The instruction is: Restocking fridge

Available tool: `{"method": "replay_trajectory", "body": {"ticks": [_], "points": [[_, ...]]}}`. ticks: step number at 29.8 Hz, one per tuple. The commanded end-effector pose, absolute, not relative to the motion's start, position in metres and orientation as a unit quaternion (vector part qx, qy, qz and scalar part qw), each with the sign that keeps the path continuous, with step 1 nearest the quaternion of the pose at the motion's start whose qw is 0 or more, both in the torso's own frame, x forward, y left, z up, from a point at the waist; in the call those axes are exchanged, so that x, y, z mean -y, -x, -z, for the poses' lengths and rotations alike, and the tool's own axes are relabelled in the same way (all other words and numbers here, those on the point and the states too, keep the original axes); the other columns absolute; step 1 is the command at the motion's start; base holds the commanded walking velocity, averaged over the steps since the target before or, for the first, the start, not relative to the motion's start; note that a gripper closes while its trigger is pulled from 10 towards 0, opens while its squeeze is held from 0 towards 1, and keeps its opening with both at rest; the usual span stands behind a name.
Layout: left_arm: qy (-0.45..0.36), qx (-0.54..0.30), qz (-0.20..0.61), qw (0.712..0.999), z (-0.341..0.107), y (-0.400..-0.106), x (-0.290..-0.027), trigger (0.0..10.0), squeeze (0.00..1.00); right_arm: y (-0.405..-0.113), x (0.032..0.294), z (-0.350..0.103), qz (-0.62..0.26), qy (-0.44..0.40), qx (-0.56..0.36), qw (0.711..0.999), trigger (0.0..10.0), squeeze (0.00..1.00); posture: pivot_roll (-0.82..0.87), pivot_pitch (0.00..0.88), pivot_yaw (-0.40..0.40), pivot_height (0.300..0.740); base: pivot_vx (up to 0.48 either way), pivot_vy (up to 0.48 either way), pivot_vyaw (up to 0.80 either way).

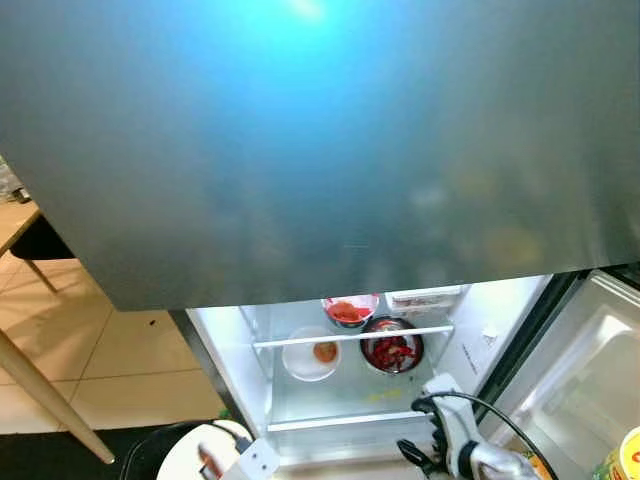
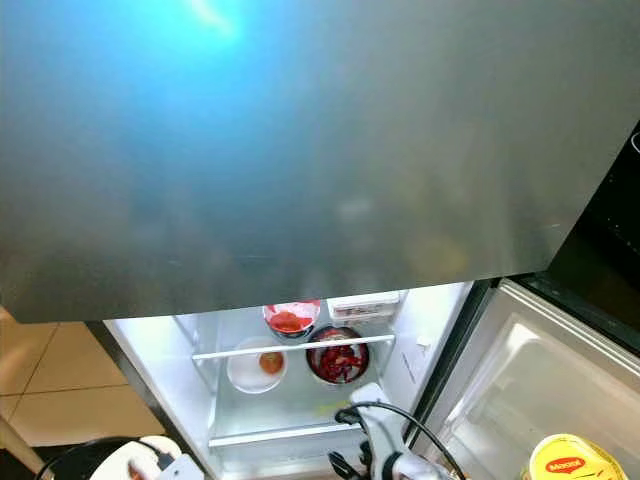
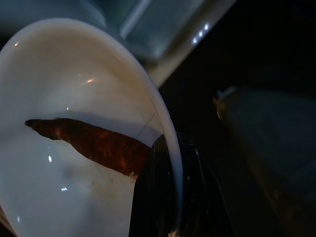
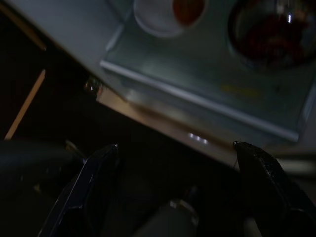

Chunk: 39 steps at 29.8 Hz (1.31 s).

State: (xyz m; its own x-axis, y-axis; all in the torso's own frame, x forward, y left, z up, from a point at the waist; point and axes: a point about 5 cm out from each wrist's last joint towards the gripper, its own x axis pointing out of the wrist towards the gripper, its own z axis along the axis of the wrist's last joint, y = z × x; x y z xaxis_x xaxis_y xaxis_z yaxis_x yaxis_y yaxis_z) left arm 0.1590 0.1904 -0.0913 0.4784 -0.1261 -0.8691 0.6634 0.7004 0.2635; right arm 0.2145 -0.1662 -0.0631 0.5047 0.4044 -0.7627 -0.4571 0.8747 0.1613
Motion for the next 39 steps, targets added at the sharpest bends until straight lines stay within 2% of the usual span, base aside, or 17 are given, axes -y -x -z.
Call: {"method": "replay_trajectory", "body": {"ticks": [1, 4, 10, 12, 16, 17, 22, 27, 34, 39], "points": [[-0.312, -0.419, 0.261, 0.812, 0.086, -0.172, -0.185, 10.0, 0.00, -0.221, 0.164, 0.059, -0.253, 0.027, -0.417, 0.872, 10.0, 0.00, -0.02, 0.000, 0.024, 0.740, 0.000, 0.000, 0.00], [-0.324, -0.376, 0.283, 0.821, 0.075, -0.193, -0.175, 10.0, 0.00, -0.225, 0.163, 0.056, -0.262, 0.032, -0.412, 0.872, 10.0, 0.00, -0.02, 0.000, 0.024, 0.740, 0.000, 0.000, 0.00], [-0.333, -0.335, 0.314, 0.824, 0.065, -0.210, -0.162, 10.0, 0.00, -0.228, 0.163, 0.054, -0.268, 0.031, -0.408, 0.872, 10.0, 0.00, -0.02, 0.000, 0.025, 0.740, 0.000, 0.000, 0.00], [-0.339, -0.285, 0.375, 0.814, 0.055, -0.222, -0.138, 10.0, 0.00, -0.231, 0.162, 0.051, -0.267, 0.024, -0.401, 0.876, 10.0, 0.00, -0.02, 0.000, 0.030, 0.740, 0.000, 0.000, 0.00], [-0.341, -0.270, 0.394, 0.810, 0.052, -0.224, -0.131, 10.0, 0.00, -0.232, 0.162, 0.051, -0.267, 0.023, -0.400, 0.877, 10.0, 0.00, -0.02, 0.000, 0.030, 0.740, 0.000, 0.000, 0.00], [-0.340, -0.243, 0.433, 0.799, 0.047, -0.227, -0.113, 10.0, 0.00, -0.232, 0.161, 0.051, -0.267, 0.021, -0.398, 0.877, 10.0, 0.00, -0.03, 0.000, 0.035, 0.740, 0.000, 0.000, 0.00], [-0.357, -0.217, 0.478, 0.773, 0.044, -0.228, -0.096, 10.0, 0.00, -0.233, 0.161, 0.050, -0.265, 0.015, -0.395, 0.879, 10.0, 0.00, -0.03, 0.000, 0.037, 0.740, 0.000, 0.000, 0.00], [-0.379, -0.208, 0.479, 0.764, 0.041, -0.232, -0.097, 10.0, 0.00, -0.238, 0.164, 0.046, -0.247, -0.017, -0.385, 0.889, 10.0, 0.00, -0.03, 0.000, 0.045, 0.740, 0.000, 0.000, 0.00], [-0.418, -0.207, 0.463, 0.754, 0.041, -0.238, -0.106, 10.0, 0.00, -0.242, 0.166, 0.043, -0.239, -0.045, -0.380, 0.892, 10.0, 0.00, -0.03, 0.000, 0.046, 0.715, 0.000, 0.000, 0.00], [-0.453, -0.212, 0.418, 0.758, 0.038, -0.247, -0.118, 10.0, 0.00, -0.243, 0.166, 0.042, -0.239, -0.048, -0.378, 0.893, 10.0, 0.00, -0.02, 0.000, 0.047, 0.700, 0.000, 0.000, 0.00]]}}
